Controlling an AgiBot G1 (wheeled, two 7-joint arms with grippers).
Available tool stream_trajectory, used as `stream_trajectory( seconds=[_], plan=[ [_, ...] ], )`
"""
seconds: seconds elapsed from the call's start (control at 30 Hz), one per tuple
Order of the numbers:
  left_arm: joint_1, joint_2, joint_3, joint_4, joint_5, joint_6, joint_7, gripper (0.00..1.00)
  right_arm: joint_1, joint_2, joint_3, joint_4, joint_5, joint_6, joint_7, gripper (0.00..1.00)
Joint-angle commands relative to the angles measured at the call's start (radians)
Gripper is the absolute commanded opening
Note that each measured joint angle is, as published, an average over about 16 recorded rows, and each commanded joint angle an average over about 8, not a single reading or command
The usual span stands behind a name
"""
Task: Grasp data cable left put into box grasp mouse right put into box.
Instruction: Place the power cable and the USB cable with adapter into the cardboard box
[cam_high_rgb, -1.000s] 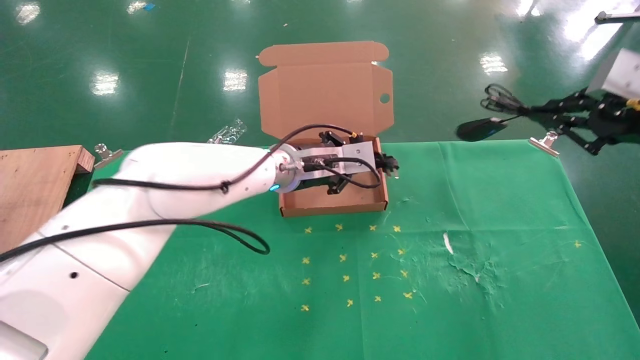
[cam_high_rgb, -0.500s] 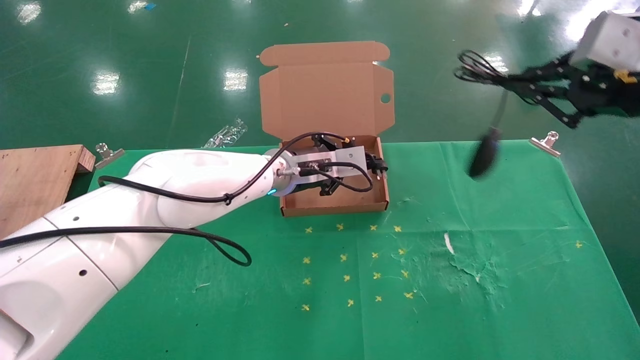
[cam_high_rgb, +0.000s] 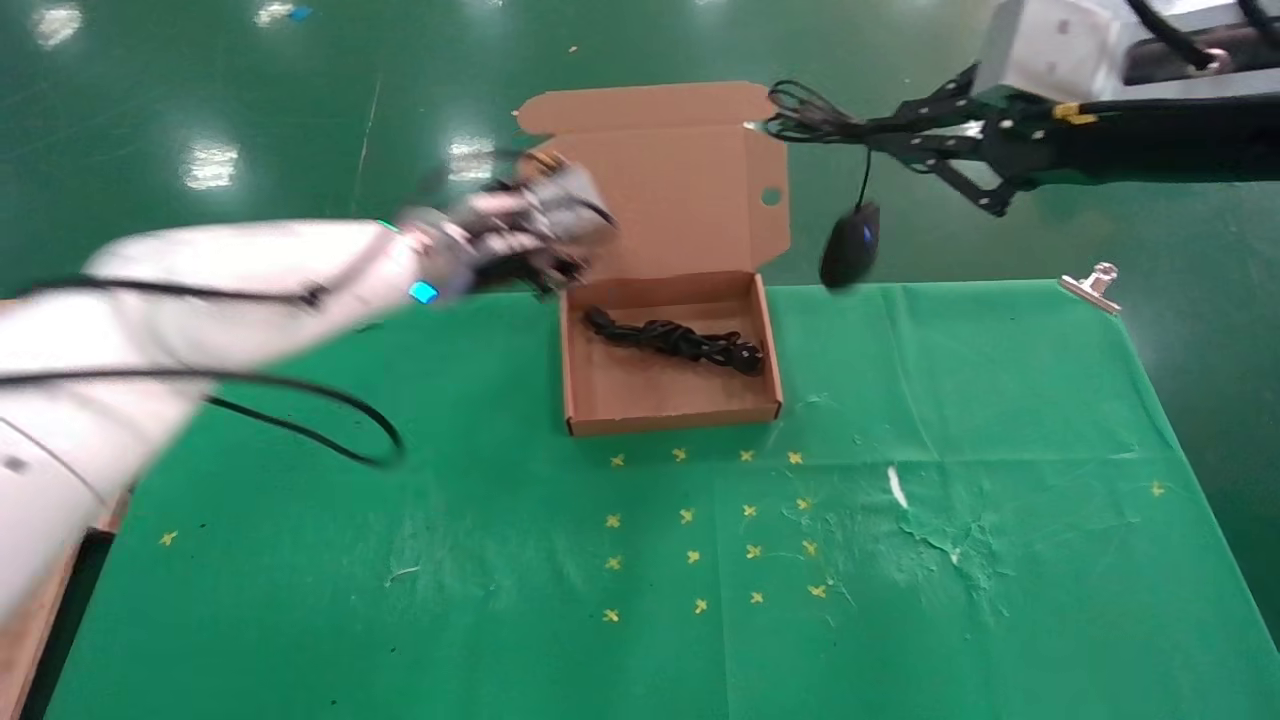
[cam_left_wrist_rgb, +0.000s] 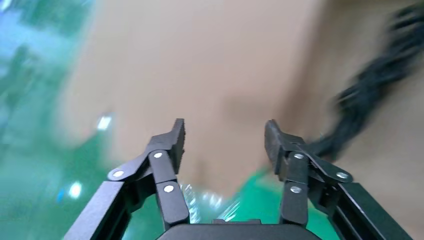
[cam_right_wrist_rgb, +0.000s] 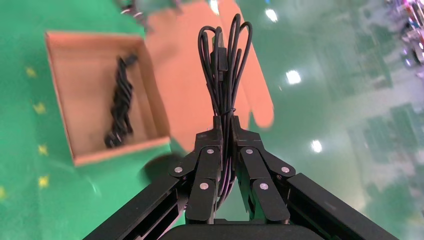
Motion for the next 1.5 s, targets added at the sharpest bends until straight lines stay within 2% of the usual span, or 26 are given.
stream_trajectory(
  seconds=[0.03,0.3,0.47,0.6,0.63,0.83,0.87,0.9,1.5],
  plan=[
    [-0.022,-0.043,-0.021,0.035,-0.020,-0.008,-0.008,1.00,0.005,-0.028,-0.005,-0.022,0.010,-0.007,-0.015,0.00],
    [-0.047,-0.065,-0.039,0.114,-0.036,-0.019,0.005,1.00,-0.059,-0.180,-0.021,-0.160,0.074,-0.002,-0.067,0.00],
    [-0.048,-0.061,-0.043,0.126,-0.050,-0.018,0.024,1.00,-0.080,-0.288,-0.022,-0.320,0.096,0.042,-0.142,0.00],
    [-0.049,-0.058,-0.047,0.134,-0.060,-0.017,0.039,1.00,-0.086,-0.354,-0.016,-0.488,0.102,0.109,-0.213,0.02],
    [-0.049,-0.057,-0.048,0.135,-0.062,-0.017,0.043,1.00,-0.087,-0.367,-0.013,-0.533,0.103,0.130,-0.229,0.08],
    [-0.051,-0.057,-0.052,0.146,-0.073,-0.018,0.057,1.00,-0.091,-0.409,0.003,-0.710,0.110,0.225,-0.283,0.83],
    [-0.051,-0.057,-0.052,0.147,-0.074,-0.018,0.058,1.00,-0.092,-0.412,0.005,-0.724,0.112,0.233,-0.286,0.94],
    [-0.052,-0.058,-0.053,0.148,-0.075,-0.018,0.058,1.00,-0.093,-0.414,0.006,-0.732,0.113,0.237,-0.288,1.00],
    [-0.051,-0.057,-0.052,0.145,-0.073,-0.018,0.056,1.00,-0.092,-0.405,0.005,-0.702,0.115,0.221,-0.280,1.00]
  ],
)
